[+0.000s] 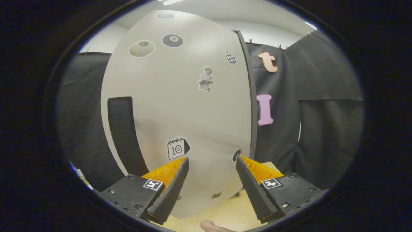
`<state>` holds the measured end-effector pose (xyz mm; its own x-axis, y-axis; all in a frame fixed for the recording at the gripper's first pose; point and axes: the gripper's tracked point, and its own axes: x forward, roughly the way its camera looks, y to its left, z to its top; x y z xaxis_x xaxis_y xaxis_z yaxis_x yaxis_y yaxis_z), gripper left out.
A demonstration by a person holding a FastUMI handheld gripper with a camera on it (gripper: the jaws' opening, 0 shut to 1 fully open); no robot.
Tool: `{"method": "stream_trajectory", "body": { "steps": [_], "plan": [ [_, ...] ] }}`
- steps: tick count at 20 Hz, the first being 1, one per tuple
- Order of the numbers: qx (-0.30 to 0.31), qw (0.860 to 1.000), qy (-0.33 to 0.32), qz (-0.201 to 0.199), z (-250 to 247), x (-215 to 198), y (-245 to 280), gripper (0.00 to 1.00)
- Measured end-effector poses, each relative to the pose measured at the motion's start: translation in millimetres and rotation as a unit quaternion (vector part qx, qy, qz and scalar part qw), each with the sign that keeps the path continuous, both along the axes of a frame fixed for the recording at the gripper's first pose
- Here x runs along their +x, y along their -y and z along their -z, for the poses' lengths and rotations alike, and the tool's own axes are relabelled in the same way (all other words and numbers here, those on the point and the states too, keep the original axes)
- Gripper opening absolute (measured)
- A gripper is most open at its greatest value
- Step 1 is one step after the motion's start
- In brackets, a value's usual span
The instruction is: Open the shoe cabinet door, grab the shoes and put them into the shoe cabinet, then close the shoe cabinet door.
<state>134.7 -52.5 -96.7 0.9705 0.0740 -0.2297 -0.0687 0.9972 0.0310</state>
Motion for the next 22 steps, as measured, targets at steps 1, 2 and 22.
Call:
{"method": "stream_trajectory", "body": {
  "steps": [1, 2, 22],
  "plan": [
    [0.000, 1.000, -0.003, -0.003, 4, 0, -5, 0.97],
    [0.000, 1.000, -0.003, -0.007, 5, 0, -9, 0.97],
    [0.004, 0.995, 0.093, -0.023, -35, -142, 0, 0.99]
  ]
}}
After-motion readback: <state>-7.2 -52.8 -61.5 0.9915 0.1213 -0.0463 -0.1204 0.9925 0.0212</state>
